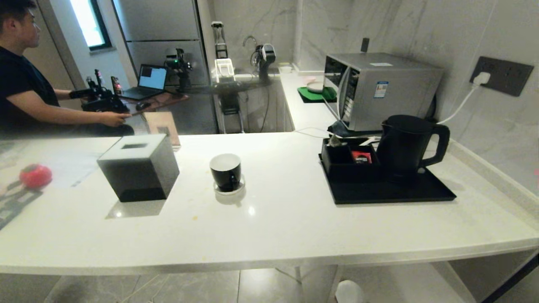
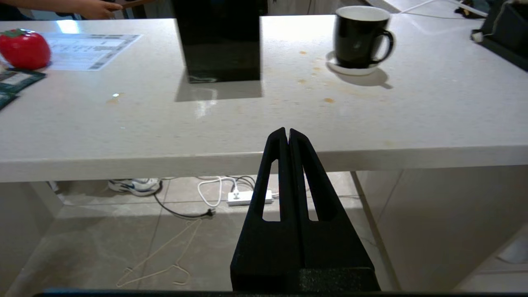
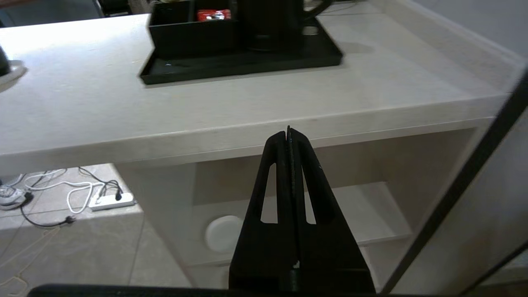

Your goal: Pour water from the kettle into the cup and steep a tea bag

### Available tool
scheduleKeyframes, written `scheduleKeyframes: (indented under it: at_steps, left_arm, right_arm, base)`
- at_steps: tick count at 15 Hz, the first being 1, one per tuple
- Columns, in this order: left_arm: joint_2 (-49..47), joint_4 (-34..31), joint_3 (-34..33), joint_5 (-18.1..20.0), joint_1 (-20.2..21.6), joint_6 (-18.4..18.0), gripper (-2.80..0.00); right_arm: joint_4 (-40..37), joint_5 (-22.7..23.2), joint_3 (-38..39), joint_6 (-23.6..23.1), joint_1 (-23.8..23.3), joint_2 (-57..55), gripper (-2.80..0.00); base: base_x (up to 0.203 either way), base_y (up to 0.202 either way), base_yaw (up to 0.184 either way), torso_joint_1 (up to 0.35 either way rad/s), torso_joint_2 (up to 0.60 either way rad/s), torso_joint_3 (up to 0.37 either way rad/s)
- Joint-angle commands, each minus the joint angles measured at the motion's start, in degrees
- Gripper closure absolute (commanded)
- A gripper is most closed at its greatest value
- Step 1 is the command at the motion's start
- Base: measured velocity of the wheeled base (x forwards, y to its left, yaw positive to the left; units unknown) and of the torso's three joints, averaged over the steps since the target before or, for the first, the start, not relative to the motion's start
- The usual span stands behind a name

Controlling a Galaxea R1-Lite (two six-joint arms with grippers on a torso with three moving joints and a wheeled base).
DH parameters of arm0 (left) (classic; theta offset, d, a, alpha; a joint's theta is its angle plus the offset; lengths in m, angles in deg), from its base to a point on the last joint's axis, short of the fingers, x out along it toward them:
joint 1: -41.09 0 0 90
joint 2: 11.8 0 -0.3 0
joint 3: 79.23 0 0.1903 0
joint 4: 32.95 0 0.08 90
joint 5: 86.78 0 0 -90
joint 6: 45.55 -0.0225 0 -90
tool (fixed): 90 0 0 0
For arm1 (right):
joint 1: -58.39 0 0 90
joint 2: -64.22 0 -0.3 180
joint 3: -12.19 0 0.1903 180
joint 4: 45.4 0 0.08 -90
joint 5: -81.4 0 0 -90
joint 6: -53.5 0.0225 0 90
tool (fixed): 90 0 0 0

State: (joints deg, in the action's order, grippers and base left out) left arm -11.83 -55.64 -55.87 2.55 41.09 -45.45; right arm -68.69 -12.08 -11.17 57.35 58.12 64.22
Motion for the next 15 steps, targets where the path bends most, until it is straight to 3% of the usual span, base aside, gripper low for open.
scheduleKeyframes:
  at_steps: [1, 7, 15]
  left_arm:
    - [0.02, 0.02, 0.0, -0.03, 0.0, 0.04, 0.0]
    - [0.02, 0.02, 0.0, -0.03, 0.0, 0.07, 0.0]
    - [0.02, 0.02, 0.0, -0.03, 0.0, 0.42, 0.0]
  right_arm:
    - [0.01, -0.08, 0.0, 0.01, 0.0, -0.09, 0.0]
    - [0.01, -0.04, 0.0, 0.1, 0.0, -0.09, 0.0]
    - [0.1, -0.04, 0.0, 0.1, 0.0, -0.09, 0.0]
  base:
    - [0.0, -0.194, 0.001, 0.002, 0.01, 0.002]
    - [0.0, -0.18, 0.001, 0.001, 0.0, 0.003]
    - [0.004, -0.006, -0.002, 0.002, 0.0, -0.001]
